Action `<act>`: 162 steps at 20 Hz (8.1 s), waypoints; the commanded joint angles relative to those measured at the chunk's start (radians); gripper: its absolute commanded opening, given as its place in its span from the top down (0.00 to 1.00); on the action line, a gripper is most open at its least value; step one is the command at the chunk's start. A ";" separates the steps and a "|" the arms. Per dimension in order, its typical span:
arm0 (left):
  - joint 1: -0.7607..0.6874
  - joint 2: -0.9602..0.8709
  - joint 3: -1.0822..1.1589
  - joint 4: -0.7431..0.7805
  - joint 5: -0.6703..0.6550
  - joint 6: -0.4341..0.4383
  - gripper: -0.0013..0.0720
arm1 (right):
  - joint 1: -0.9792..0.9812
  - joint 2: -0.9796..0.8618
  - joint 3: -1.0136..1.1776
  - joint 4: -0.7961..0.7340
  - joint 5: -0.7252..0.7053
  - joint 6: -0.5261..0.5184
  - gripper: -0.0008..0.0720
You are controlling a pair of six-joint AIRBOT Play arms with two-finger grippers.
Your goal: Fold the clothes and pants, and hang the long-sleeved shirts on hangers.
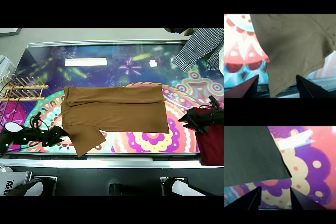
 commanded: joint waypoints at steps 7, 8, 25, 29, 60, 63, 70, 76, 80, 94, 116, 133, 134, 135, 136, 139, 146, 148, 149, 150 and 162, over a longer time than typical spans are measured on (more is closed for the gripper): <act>-0.165 -0.114 -0.069 -0.056 0.219 0.023 0.27 | -0.003 0.021 -0.027 0.023 -0.001 -0.007 0.42; -0.172 -0.124 -0.069 -0.064 0.232 0.023 0.27 | -0.003 0.021 -0.027 0.027 -0.002 -0.009 0.42; -0.229 -0.149 -0.066 -0.157 0.234 0.024 0.96 | -0.003 -0.235 -0.061 0.118 -0.061 -0.128 0.41; -0.229 -0.149 -0.066 -0.157 0.234 0.024 0.96 | -0.002 -0.256 -0.102 0.166 -0.096 -0.160 0.42; -0.013 0.137 0.290 0.172 -0.156 -0.206 0.96 | 0.144 0.263 -0.162 -0.047 -0.134 -0.055 0.95; -0.013 -0.056 0.435 0.167 -0.105 -0.158 0.96 | 0.278 0.160 -0.100 -0.167 -0.294 0.042 0.95; -0.069 -0.524 0.820 0.127 -0.085 -0.061 0.96 | 0.375 -0.156 0.166 -0.176 -0.368 0.068 0.95; -0.121 -0.822 1.095 0.128 -0.206 -0.051 0.96 | 0.377 -0.312 0.286 -0.170 -0.364 0.080 0.94; -0.121 -0.838 1.115 0.131 -0.213 -0.052 0.52 | 0.362 -0.317 0.322 -0.162 -0.287 0.107 0.50; -0.088 -0.563 1.114 0.248 -0.266 -0.056 0.35 | 0.079 -0.439 0.280 0.172 -0.039 -0.183 0.17; -0.516 -0.765 1.064 -0.107 0.069 -0.146 0.96 | 0.251 -0.122 0.480 -0.193 0.084 0.109 0.94; -1.057 -1.082 1.224 -0.535 0.635 -0.380 0.96 | 0.251 0.130 0.530 -0.201 0.190 0.177 0.94; -1.067 -1.100 1.246 -0.534 0.647 -0.404 0.97 | 0.251 0.131 0.530 -0.200 0.201 0.177 0.94; -1.075 -1.115 1.263 -0.534 0.653 -0.427 0.97 | 0.251 0.131 0.530 -0.200 0.212 0.177 0.94; -1.082 -1.126 1.273 -0.534 0.654 -0.453 0.97 | 0.251 0.131 0.530 -0.200 0.217 0.177 0.94; -1.079 -1.126 1.275 -0.515 0.624 -0.486 0.97 | 0.251 0.131 0.530 -0.200 0.207 0.177 0.94; -0.873 -0.888 1.274 -0.045 0.220 -0.529 0.97 | 0.256 0.130 0.530 -0.051 0.131 0.240 0.95; -0.773 -0.766 1.275 0.204 0.020 -0.564 0.97 | 0.312 0.130 0.530 -0.030 0.094 0.280 0.95; -0.724 -0.707 1.275 0.299 -0.076 -0.561 0.97 | 0.361 0.127 0.530 -0.038 0.072 0.301 0.95; -0.672 -0.644 1.275 0.391 -0.176 -0.560 0.96 | 0.422 0.119 0.529 -0.055 0.045 0.329 0.95; -0.293 -0.218 1.274 0.604 -0.414 -0.447 0.96 | 1.013 -0.191 0.528 -0.175 -0.341 0.647 0.95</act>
